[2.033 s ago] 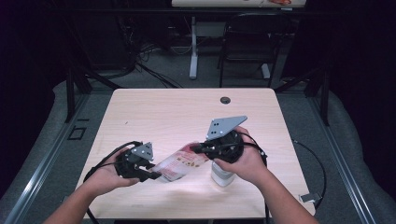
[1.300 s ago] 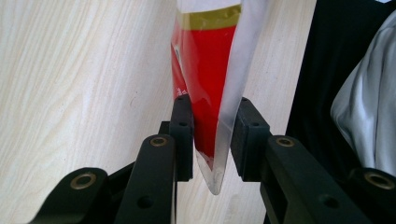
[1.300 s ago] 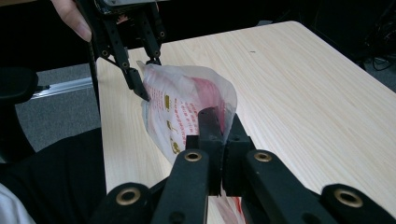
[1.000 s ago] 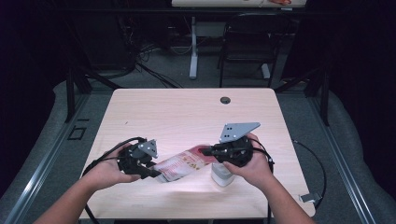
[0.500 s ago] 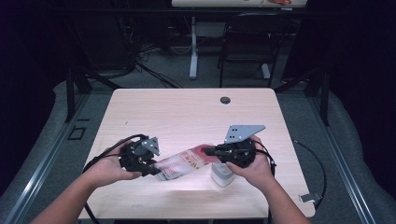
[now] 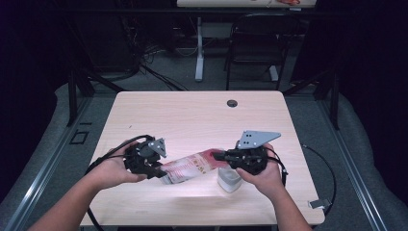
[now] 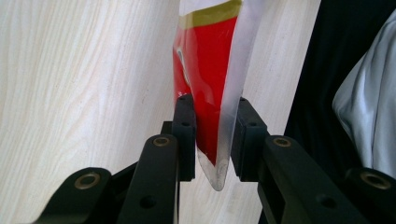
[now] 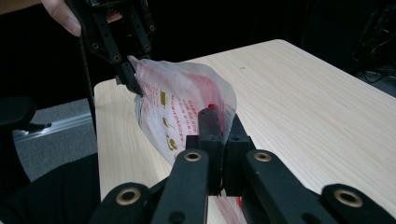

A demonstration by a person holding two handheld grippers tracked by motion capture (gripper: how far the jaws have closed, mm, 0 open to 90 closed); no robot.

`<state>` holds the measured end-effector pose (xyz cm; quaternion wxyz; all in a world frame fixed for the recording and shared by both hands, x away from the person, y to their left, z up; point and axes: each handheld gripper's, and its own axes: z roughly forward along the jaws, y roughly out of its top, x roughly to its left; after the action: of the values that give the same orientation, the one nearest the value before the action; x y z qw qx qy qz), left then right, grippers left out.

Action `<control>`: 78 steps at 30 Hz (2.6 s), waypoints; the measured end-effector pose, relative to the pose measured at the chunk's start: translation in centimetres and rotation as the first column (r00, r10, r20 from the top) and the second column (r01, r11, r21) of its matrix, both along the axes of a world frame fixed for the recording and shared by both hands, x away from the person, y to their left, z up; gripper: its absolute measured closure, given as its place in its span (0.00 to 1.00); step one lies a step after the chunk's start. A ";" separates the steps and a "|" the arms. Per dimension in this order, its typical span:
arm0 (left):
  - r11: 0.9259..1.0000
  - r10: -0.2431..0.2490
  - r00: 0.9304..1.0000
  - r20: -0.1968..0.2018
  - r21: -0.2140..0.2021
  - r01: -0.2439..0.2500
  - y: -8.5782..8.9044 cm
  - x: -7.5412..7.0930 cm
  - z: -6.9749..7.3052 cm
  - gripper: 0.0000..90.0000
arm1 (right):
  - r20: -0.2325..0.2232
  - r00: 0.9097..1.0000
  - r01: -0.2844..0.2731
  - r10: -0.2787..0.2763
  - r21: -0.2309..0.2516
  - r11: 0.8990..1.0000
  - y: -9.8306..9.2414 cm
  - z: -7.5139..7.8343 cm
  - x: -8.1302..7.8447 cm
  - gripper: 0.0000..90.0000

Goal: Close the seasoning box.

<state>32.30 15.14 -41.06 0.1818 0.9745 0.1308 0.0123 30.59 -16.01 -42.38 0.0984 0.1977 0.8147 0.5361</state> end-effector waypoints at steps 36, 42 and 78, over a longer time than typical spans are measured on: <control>0.998 -0.022 1.000 0.014 0.060 0.021 -0.4 0.5 2.0 0.84 | -0.021 0.999 0.033 -0.033 0.034 0.999 -0.5 -1.2 0.1 1.00; 0.999 -0.018 1.000 0.020 0.049 0.017 -0.4 0.5 2.3 0.85 | -0.028 0.999 0.037 -0.036 0.038 0.999 -0.8 -1.5 0.1 1.00; 0.999 -0.027 0.999 0.036 0.037 0.026 -1.2 0.5 4.1 0.86 | -0.052 0.997 0.059 -0.055 0.079 0.995 -2.1 -2.0 0.3 1.00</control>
<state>32.83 13.94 -36.95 0.1664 0.9790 0.1142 0.0300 30.86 -18.09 -44.43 0.0853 0.2380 0.7887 0.5605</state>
